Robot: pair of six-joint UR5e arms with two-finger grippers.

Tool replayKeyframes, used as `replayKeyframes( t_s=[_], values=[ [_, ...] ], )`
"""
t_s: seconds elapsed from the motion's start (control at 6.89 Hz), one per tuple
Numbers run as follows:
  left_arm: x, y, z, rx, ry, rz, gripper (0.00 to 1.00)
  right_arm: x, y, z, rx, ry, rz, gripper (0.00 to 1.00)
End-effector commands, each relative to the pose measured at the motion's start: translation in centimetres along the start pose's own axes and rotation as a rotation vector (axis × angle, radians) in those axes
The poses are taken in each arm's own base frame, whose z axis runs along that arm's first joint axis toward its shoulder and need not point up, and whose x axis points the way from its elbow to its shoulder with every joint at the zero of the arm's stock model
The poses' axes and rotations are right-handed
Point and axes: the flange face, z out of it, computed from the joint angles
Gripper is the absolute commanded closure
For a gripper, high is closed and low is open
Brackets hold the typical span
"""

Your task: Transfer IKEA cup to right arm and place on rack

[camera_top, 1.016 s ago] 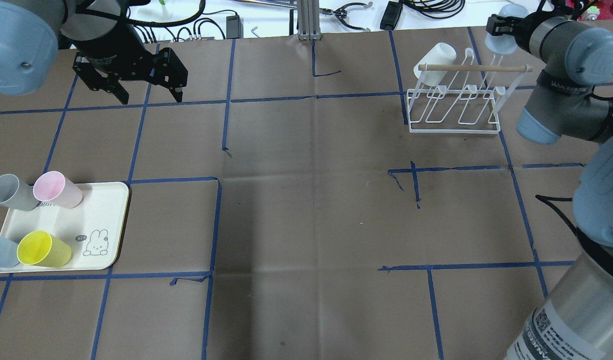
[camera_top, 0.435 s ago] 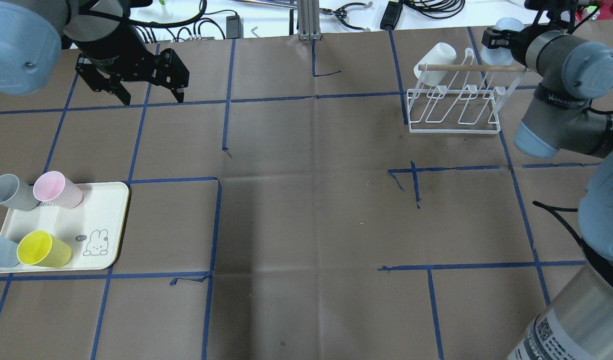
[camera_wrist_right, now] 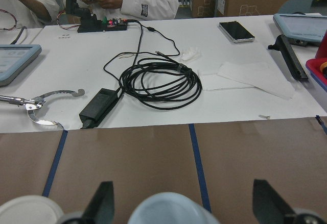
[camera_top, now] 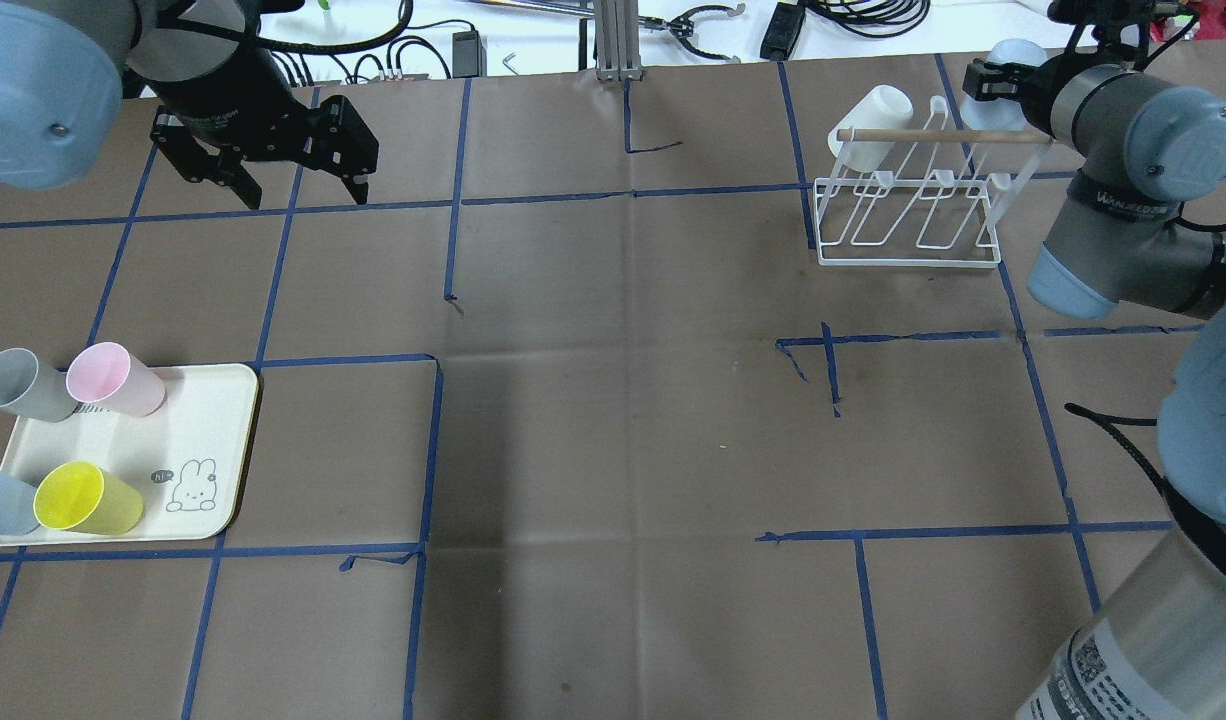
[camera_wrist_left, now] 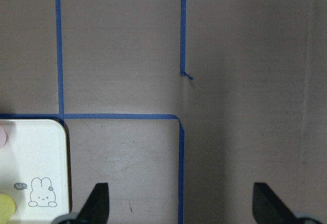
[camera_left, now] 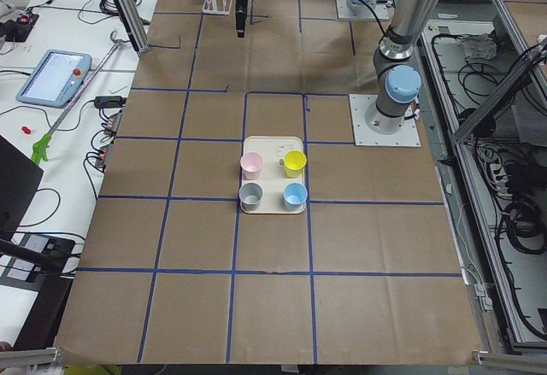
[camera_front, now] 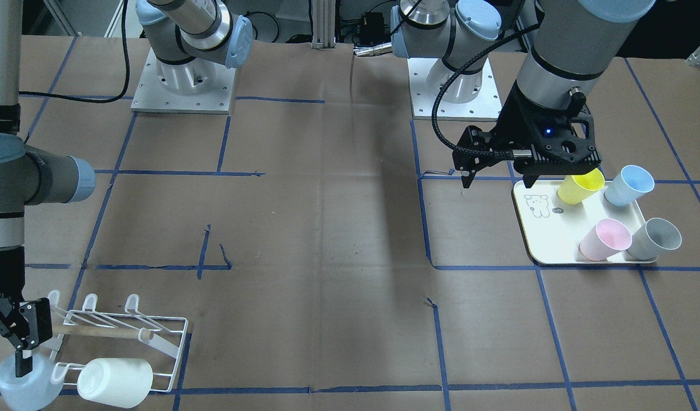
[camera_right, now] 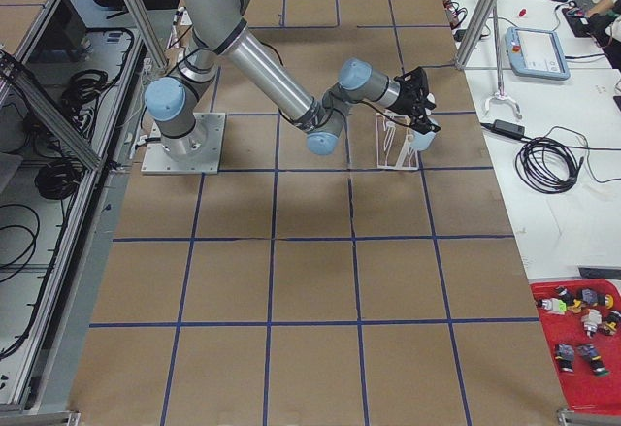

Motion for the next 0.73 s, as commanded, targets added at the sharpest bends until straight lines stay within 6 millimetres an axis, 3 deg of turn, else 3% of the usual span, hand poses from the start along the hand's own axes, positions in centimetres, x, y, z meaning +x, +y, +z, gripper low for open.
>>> replayKeyframes(
  t_s=[0.0,0.15,0.44,0.58],
  values=[
    [0.0,0.0,-0.1,0.005,0.001,0.000,0.01,0.0,-0.3,0.0,0.004,-0.003,0.010,0.00],
    [0.0,-0.1,-0.2,0.010,0.001,0.000,0.01,-0.3,-0.9,-0.4,0.014,-0.009,0.004,0.00],
    [0.0,-0.1,-0.2,0.010,0.000,0.000,0.01,-1.0,-3.6,-3.1,0.042,-0.007,-0.008,0.00],
    [0.0,-0.1,-0.2,0.013,-0.001,0.000,0.01,-1.1,-4.2,-3.8,-0.031,-0.014,0.013,0.00]
  ],
)
